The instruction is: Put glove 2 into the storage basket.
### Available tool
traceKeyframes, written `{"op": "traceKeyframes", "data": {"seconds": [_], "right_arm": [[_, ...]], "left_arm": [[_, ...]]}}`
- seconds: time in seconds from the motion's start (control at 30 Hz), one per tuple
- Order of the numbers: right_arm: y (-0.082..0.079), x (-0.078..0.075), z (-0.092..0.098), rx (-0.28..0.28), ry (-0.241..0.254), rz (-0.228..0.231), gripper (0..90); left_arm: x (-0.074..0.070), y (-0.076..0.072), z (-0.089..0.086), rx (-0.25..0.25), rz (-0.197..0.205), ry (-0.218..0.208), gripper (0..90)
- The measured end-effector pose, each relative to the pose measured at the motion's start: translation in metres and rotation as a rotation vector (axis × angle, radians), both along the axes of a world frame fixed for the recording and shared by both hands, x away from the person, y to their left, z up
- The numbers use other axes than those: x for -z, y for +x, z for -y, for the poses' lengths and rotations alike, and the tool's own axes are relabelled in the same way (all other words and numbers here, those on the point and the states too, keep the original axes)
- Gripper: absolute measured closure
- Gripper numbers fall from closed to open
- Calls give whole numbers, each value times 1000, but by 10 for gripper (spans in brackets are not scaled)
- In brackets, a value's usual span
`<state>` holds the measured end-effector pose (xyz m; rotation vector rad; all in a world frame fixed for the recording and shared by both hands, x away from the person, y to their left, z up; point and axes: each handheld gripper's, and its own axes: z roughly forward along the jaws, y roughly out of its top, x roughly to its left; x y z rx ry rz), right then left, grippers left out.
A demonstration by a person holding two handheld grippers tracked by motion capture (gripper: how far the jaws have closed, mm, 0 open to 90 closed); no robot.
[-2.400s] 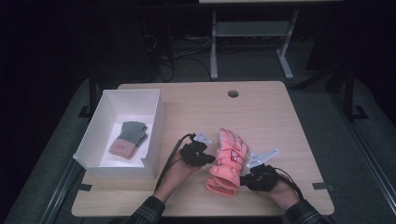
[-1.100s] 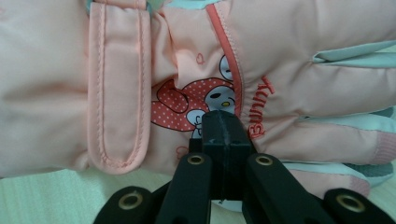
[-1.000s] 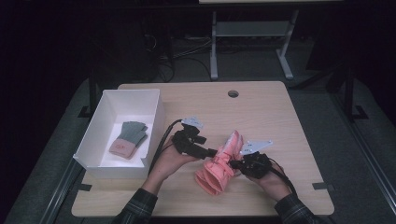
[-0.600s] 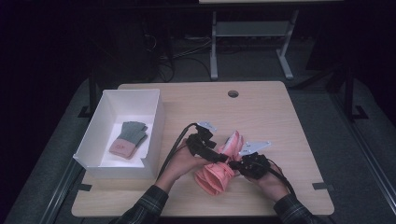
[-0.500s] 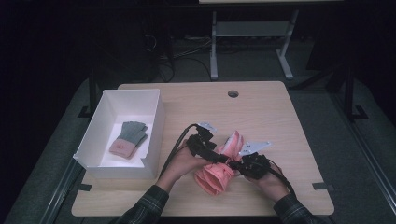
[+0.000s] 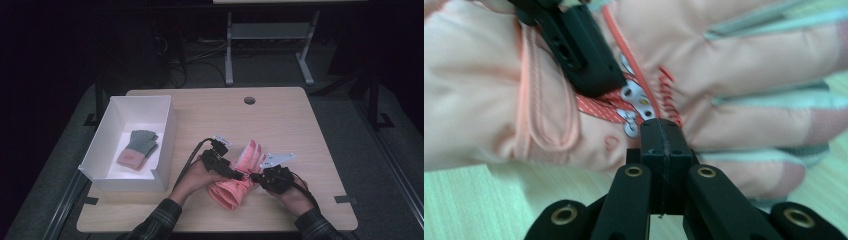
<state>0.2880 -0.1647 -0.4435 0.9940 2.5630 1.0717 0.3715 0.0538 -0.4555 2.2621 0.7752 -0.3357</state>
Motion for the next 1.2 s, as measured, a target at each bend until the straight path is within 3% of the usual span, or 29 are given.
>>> {"op": "traceKeyframes", "data": {"seconds": [0.13,0.43,0.5,0.63,0.83,0.87,1.03,1.1,1.2], "right_arm": [[3,7,-2,-4,-4,-14,900],[4,10,-6,0,-3,-17,900],[5,10,-6,0,-3,-17,900],[6,11,-6,-6,-3,-14,900],[6,8,-1,-9,20,-31,891],[4,4,4,-22,55,-32,800],[-6,-7,16,-28,104,-22,685],[-8,-9,18,-28,110,-17,671],[-12,-13,27,-30,144,-5,561]], "left_arm": [[2,0,5,38,-42,2,249],[3,6,8,95,-98,10,315],[4,7,8,95,-115,4,333],[7,9,3,85,-155,-22,473],[5,9,-1,78,-154,-45,580],[4,9,-3,70,-160,-55,597],[0,8,-7,50,-173,-75,611],[-4,7,-7,48,-156,-63,611],[-9,7,-10,25,-143,-54,611]]}}
